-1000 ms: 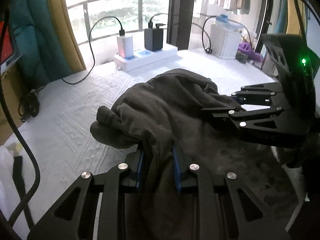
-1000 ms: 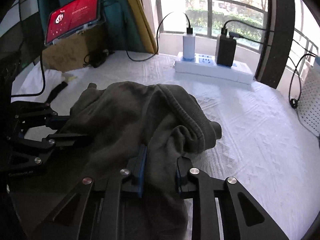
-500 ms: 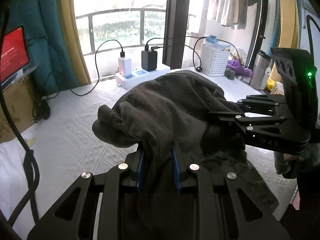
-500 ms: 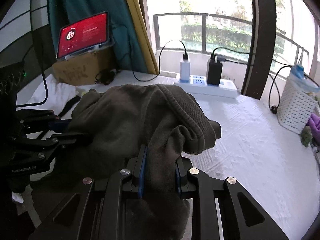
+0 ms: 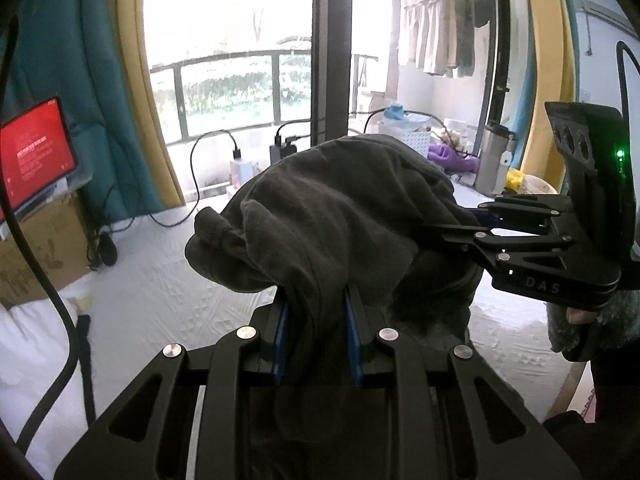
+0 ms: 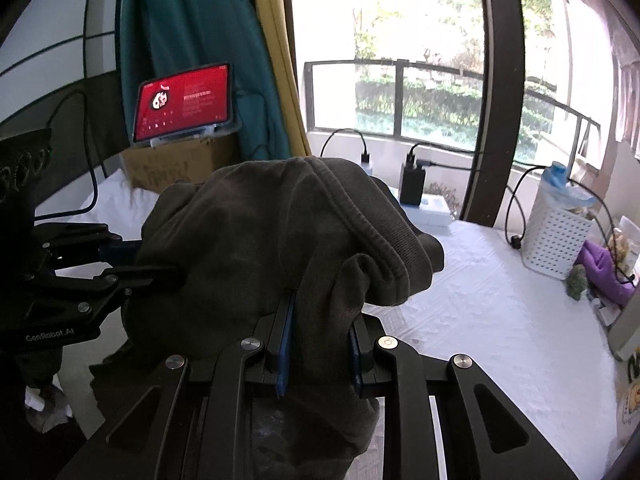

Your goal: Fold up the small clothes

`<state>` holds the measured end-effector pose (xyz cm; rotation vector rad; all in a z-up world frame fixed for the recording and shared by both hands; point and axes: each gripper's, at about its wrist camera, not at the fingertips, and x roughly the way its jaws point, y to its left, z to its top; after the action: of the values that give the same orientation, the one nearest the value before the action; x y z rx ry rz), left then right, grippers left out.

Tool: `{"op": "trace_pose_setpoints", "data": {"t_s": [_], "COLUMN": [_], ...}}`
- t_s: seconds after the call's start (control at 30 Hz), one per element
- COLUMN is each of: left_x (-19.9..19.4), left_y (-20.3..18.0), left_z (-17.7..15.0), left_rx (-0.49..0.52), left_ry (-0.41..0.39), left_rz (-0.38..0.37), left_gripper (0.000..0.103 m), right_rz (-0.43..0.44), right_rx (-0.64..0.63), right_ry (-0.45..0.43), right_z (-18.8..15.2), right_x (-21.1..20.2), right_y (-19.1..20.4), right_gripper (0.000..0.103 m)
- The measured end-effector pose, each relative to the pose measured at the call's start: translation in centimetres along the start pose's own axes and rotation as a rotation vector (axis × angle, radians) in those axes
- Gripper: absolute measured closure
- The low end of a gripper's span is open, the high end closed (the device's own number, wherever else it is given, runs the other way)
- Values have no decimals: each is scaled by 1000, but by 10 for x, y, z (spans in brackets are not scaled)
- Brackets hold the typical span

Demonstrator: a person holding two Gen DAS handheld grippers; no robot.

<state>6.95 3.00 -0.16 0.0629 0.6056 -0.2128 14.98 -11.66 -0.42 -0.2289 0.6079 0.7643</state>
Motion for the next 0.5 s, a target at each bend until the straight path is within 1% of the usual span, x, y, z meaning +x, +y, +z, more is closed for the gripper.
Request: {"op": "trace_pose_setpoints", "data": {"t_s": [0.2, 0.4, 0.5], "left_x": [-23, -48, -61], "left_y": [-6, -18, -20], "left_z": [0, 3, 3], "left_rx": [13, 66, 77], "left_ry": [-34, -89, -118], "left_rz": [-12, 0, 0], "left_gripper": [80, 80, 80], "right_rz": [-14, -33, -39], "right_rx": [-4, -14, -10], "right_ry": [-49, -102, -135], "right_z": [-1, -2, -1], "right_x": [-29, -57, -73], "right_y": [7, 17, 22], "right_gripper": [80, 80, 80]}}
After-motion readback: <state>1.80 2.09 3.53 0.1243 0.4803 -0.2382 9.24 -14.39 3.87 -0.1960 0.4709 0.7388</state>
